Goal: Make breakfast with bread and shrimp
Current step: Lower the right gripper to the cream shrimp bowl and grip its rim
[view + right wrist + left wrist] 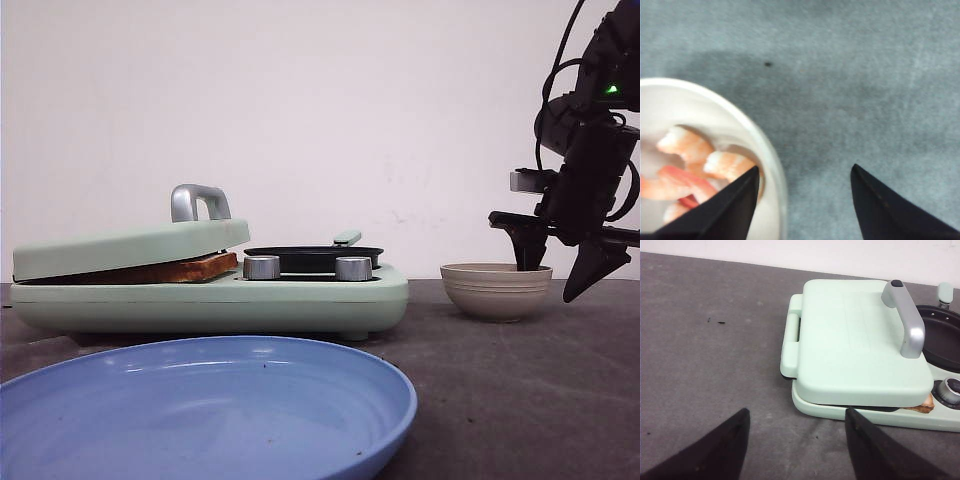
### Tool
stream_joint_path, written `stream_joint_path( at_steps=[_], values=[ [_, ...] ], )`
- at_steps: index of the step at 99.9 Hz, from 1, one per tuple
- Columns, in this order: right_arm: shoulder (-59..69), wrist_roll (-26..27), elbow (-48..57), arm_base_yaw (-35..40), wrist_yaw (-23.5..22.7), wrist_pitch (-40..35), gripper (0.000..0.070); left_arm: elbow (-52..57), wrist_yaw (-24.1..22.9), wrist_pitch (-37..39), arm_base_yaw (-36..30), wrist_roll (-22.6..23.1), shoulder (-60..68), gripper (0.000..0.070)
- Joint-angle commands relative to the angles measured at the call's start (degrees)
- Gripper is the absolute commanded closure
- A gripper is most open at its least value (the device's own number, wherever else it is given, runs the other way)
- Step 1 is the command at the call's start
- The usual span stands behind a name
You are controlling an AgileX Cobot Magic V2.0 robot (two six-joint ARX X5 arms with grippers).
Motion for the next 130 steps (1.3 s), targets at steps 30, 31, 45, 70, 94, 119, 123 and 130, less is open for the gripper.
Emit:
stream_joint_path(
  at_steps=[30, 31, 45, 70, 94, 119, 123, 130],
  values=[
    [1.6, -2.1, 1.4, 0.7, 3.5, 0.2, 0.0363, 0.5, -0.2, 0.5, 0.0, -0.1, 0.2, 0.0386],
    [1.6, -2.2, 1.4, 0.8, 3.5, 0.1, 0.0363, 0.4, -0.2, 0.5, 0.0, -0.1, 0.2, 0.0386],
    [2.0, -3.1, 1.4, 1.7, 3.6, -0.6, 0.0363, 0.5, -0.2, 0.5, 0.0, -0.1, 0.2, 0.0386],
    [3.1, -2.3, 1.4, 2.8, 3.5, -1.0, 0.0365, 0.4, -0.2, 0.5, 0.0, 0.1, 0.2, 0.0386],
    [3.1, -0.9, 1.4, 2.6, 3.5, -0.5, 0.0445, 0.5, -0.3, 0.5, 0.0, 0.1, 0.2, 0.0386],
    [3.1, -0.1, 1.4, 2.5, 3.1, 0.1, 0.0446, 0.5, -0.3, 0.5, 0.0, 0.1, 0.2, 0.0386],
    [3.1, -0.1, 1.4, 2.5, 2.9, 0.2, 0.046, 0.5, -0.3, 0.5, 0.0, 0.1, 0.2, 0.0386],
    [3.1, -0.1, 1.4, 2.5, 2.7, 0.1, 0.0548, 0.4, -0.3, 0.5, 0.0, 0.1, 0.2, 0.0386]
  ],
)
